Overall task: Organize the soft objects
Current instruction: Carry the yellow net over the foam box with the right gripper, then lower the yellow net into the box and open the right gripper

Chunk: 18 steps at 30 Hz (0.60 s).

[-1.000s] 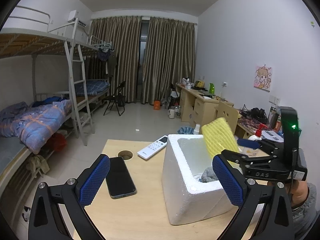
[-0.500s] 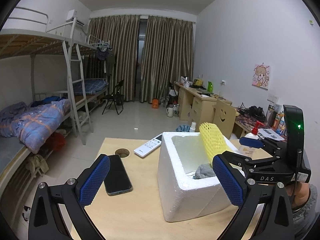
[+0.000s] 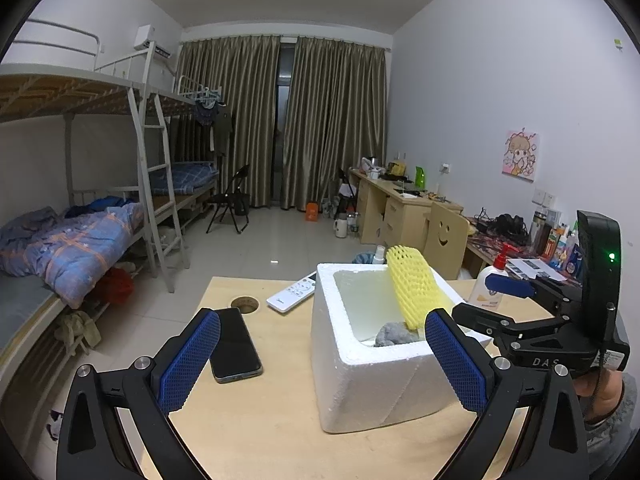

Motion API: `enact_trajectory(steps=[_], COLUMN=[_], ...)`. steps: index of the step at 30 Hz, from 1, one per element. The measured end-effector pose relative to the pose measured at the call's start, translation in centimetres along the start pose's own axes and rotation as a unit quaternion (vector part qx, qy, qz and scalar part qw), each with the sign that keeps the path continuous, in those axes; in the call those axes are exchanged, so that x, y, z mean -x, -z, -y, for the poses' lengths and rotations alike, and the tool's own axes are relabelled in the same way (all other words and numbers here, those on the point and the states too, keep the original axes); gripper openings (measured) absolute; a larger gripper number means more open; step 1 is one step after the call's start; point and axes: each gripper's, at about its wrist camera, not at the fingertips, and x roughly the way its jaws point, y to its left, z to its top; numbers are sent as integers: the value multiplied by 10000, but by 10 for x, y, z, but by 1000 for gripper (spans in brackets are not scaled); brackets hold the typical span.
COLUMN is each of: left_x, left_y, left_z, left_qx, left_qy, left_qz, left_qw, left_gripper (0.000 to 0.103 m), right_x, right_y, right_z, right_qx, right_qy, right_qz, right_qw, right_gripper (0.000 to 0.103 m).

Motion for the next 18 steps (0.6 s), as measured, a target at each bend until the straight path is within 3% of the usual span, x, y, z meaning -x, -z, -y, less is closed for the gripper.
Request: enact_trajectory(steps=[18], left_x=[-24], left_y=[5], left_z=[-18], left_qx=[111], left_qy=[132], left_qz=[-28], left_qw=[9998], left_gripper=[102], right_x=[-59], right_y=[-13], right_z=[8], right_qx=[113], right_qy=[141], right_qz=[-290], right_qw=[9994], right_gripper=[88])
